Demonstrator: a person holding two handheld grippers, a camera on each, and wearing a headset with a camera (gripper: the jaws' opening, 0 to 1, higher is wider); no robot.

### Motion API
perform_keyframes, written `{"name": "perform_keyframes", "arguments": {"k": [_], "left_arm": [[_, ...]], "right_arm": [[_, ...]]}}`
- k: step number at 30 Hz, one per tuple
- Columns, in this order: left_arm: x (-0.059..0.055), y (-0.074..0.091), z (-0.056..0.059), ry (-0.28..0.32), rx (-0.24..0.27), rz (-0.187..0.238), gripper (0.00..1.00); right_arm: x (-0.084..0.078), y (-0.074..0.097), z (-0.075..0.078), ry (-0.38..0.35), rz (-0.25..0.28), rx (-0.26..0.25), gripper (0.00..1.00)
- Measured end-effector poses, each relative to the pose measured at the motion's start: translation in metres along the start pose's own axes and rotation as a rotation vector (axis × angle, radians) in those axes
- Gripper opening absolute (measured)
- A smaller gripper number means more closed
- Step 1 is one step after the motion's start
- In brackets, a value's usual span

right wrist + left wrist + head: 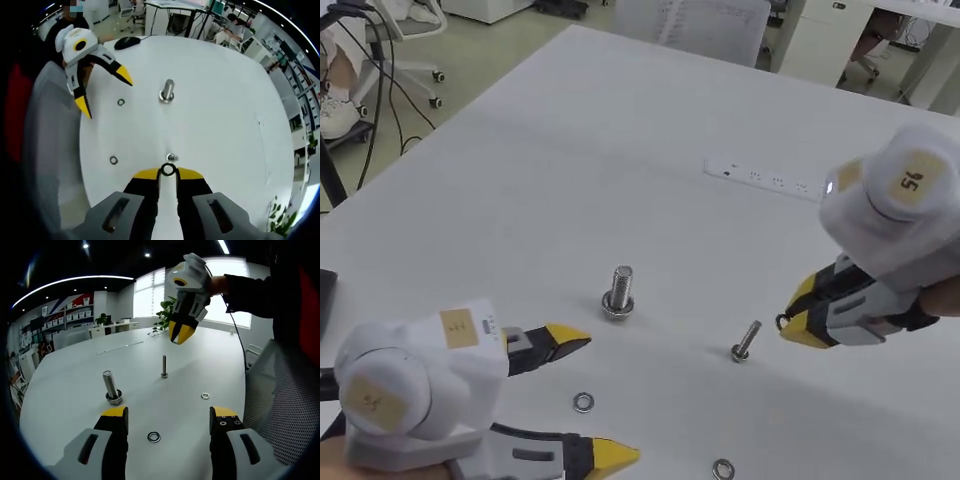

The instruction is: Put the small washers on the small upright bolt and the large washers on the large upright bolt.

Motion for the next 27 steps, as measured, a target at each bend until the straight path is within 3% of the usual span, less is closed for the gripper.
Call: {"name": "perform_keyframes", "arguments": {"k": [15,27], "left_arm": [[0.001,-0.002,0.000,-0.004,-0.010,0.046,0.66],[0.002,-0.002,0.003,-0.006,-0.028,0.081,0.67]], "right_arm": [[0.007,-0.019,0.011,0.025,-0.033,0.029,0.14],[0.006,-0.029,0.009,0.030,-0.065,0.059,0.14]]}}
Point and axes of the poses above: the centre of the closed fingertips' face, and the gripper's own axes: y roughly backward along the fingers, z roughly to its right, x roughly out of its top, the point moved 2 cm from there along y, roughly backward along the fingers, and after that the axes turned 8 degrees about -z, right-handed, at the moved point
